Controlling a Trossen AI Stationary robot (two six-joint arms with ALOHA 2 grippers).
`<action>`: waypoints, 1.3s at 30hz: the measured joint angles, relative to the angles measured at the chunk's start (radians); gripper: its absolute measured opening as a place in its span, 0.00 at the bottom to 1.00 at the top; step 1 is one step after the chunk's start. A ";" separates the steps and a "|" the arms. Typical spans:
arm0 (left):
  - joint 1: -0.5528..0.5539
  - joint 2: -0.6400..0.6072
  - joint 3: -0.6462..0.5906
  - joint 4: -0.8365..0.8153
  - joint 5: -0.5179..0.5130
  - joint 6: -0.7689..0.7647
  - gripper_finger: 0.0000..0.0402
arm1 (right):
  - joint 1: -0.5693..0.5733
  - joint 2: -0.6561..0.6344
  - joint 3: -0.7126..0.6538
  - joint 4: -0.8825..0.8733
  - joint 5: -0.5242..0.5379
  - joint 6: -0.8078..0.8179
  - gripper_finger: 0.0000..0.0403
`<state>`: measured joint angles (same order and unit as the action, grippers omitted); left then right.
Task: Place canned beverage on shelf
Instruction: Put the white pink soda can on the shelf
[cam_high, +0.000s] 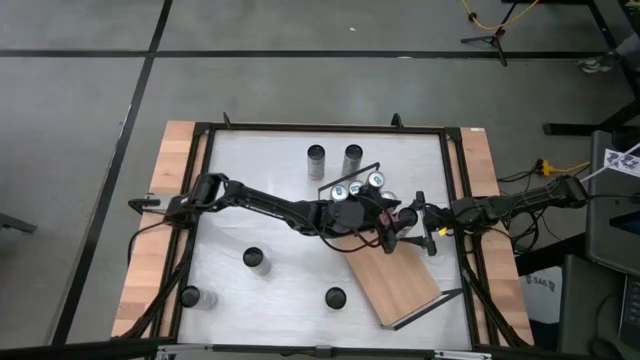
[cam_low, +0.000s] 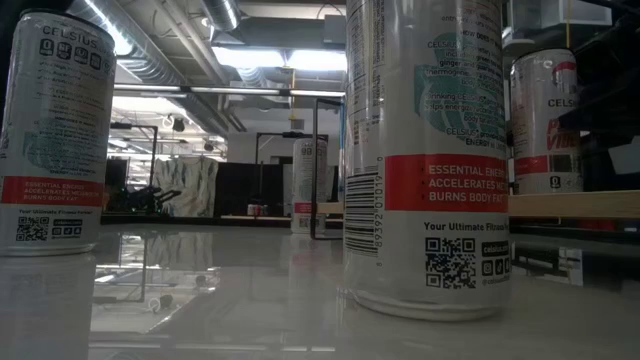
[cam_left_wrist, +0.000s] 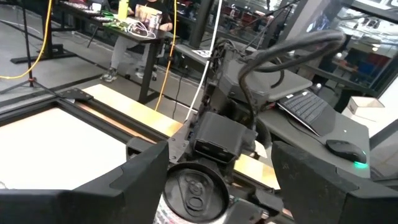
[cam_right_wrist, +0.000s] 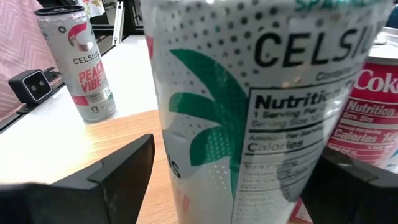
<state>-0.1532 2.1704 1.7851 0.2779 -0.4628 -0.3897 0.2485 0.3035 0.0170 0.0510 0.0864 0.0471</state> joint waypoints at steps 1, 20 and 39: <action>-0.002 0.000 0.000 0.000 0.000 0.000 0.69 | 0.000 0.000 0.000 -0.001 0.000 0.000 0.85; -0.014 0.000 0.000 0.000 0.000 0.000 0.69 | 0.000 0.000 0.191 -0.421 0.000 -0.002 0.85; -0.025 0.000 0.000 0.000 0.000 0.000 0.69 | 0.000 0.000 0.191 -0.423 0.026 0.004 0.85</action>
<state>-0.1783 2.1704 1.7855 0.2779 -0.4628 -0.3893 0.2485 0.3035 0.2077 -0.3719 0.1123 0.0510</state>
